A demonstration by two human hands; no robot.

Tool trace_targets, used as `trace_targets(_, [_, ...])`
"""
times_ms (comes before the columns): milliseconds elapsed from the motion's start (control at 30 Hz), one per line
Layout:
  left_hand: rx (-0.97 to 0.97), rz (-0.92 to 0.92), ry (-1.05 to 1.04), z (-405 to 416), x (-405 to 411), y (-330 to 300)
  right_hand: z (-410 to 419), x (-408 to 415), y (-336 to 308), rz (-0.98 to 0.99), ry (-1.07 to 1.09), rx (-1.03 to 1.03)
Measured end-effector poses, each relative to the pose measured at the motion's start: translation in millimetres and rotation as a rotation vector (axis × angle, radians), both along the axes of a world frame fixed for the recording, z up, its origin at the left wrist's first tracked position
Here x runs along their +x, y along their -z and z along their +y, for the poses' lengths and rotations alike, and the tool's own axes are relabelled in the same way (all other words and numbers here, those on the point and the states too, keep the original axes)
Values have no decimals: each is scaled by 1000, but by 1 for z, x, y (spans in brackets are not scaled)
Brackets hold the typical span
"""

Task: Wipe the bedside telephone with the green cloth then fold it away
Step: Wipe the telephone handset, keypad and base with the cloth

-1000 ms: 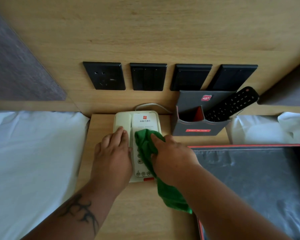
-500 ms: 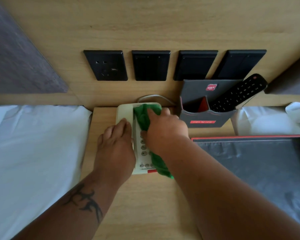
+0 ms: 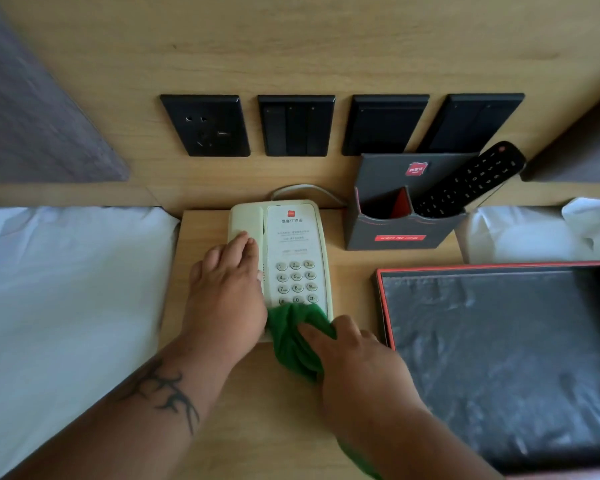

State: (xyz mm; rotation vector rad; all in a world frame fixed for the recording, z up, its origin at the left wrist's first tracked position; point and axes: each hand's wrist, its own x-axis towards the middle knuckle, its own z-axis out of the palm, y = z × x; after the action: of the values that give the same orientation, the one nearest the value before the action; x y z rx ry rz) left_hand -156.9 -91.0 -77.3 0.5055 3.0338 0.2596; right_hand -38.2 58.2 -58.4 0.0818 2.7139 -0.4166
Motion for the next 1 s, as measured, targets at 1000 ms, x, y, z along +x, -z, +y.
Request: trace_targets(1000, [633,-167,-352,-26,38,16,1,-128,-34,291,54,34])
